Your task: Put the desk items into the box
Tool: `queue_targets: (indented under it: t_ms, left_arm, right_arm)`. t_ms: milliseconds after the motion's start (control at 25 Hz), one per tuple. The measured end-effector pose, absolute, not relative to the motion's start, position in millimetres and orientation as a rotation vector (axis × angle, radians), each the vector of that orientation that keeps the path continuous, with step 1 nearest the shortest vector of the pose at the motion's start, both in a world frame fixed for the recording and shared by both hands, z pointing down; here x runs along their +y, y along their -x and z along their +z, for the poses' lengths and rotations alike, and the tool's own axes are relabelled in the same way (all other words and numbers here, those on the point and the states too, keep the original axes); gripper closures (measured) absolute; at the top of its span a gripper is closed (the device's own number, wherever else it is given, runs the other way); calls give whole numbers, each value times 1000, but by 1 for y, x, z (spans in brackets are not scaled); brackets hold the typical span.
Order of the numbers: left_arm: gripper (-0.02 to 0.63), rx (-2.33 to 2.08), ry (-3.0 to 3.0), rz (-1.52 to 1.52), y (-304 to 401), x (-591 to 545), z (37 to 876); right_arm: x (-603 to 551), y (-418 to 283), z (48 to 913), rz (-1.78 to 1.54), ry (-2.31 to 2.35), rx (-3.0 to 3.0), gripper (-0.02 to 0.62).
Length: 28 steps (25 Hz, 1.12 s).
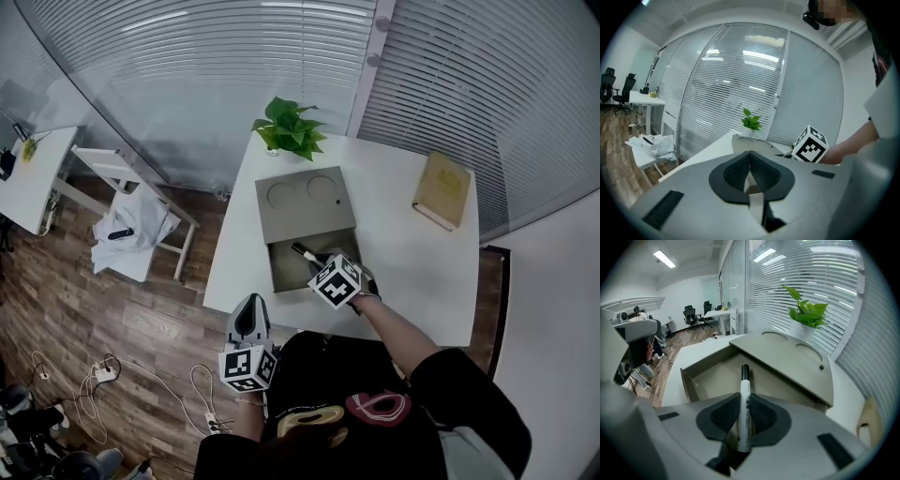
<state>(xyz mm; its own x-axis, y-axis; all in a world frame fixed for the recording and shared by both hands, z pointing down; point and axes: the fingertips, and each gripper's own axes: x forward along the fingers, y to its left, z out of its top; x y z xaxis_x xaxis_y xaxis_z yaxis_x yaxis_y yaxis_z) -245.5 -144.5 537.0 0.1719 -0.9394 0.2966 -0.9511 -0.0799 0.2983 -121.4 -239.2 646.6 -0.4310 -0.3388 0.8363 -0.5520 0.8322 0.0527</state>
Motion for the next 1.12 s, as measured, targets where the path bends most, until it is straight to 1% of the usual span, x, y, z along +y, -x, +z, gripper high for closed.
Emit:
queue_targets:
  t_ms: [640, 800, 960, 1120]
  left_arm:
    - [588, -1713, -2105, 111, 225, -142, 546]
    - [588, -1677, -2138, 147, 217, -141, 550]
    - [588, -1676, -2132, 146, 219, -142, 550]
    - [589, -1677, -2129, 138, 220, -145, 552]
  right_arm:
    - [-236, 121, 653, 335, -596, -2020, 515]
    - [-236, 122, 650, 381, -599, -2054, 451]
    - [-236, 119, 643, 397, -626, -2077, 430]
    - [-241, 109, 630, 434, -700, -2125, 426]
